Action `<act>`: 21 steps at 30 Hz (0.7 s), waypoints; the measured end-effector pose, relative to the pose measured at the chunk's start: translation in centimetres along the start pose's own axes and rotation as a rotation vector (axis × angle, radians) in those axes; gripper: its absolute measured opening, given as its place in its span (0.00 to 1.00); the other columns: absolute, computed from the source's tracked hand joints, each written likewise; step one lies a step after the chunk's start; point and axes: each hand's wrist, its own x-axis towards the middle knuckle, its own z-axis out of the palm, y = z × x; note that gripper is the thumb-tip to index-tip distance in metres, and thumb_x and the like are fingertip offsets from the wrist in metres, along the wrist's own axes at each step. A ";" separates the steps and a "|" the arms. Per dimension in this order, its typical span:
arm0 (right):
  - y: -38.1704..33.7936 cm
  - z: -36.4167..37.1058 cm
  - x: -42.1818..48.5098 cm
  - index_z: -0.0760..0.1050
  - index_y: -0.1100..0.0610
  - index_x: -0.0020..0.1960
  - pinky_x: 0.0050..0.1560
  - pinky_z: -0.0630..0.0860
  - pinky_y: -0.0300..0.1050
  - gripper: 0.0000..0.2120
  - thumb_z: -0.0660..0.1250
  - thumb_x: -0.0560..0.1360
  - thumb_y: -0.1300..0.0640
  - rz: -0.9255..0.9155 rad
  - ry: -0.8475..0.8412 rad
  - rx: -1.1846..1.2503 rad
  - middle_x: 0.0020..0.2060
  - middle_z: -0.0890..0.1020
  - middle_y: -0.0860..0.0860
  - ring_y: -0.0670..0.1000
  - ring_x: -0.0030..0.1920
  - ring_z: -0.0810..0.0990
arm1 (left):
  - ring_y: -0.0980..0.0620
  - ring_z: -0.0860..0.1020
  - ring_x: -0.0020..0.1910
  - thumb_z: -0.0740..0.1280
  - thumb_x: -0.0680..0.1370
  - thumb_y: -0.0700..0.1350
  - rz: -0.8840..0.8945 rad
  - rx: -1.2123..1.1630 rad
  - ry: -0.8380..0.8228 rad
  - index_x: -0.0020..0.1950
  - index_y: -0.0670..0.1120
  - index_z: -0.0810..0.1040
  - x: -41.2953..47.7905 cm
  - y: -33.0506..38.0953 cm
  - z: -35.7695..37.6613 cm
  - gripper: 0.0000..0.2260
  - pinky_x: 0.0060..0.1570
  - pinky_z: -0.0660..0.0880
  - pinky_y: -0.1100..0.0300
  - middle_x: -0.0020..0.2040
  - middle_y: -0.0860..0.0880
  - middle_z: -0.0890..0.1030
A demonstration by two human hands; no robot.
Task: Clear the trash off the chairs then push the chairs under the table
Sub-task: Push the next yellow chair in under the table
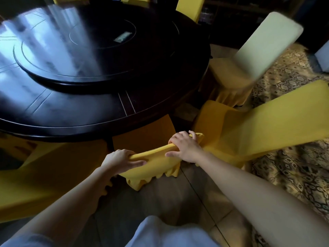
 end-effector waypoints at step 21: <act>-0.4 0.9 -5.5 0.55 0.49 0.76 0.75 0.41 0.59 0.26 0.54 0.80 0.43 0.114 0.142 0.165 0.77 0.56 0.48 0.49 0.77 0.47 | 0.53 0.77 0.56 0.54 0.72 0.71 0.131 0.006 -0.171 0.70 0.55 0.68 0.7 6.4 -0.9 0.32 0.48 0.75 0.59 0.62 0.51 0.78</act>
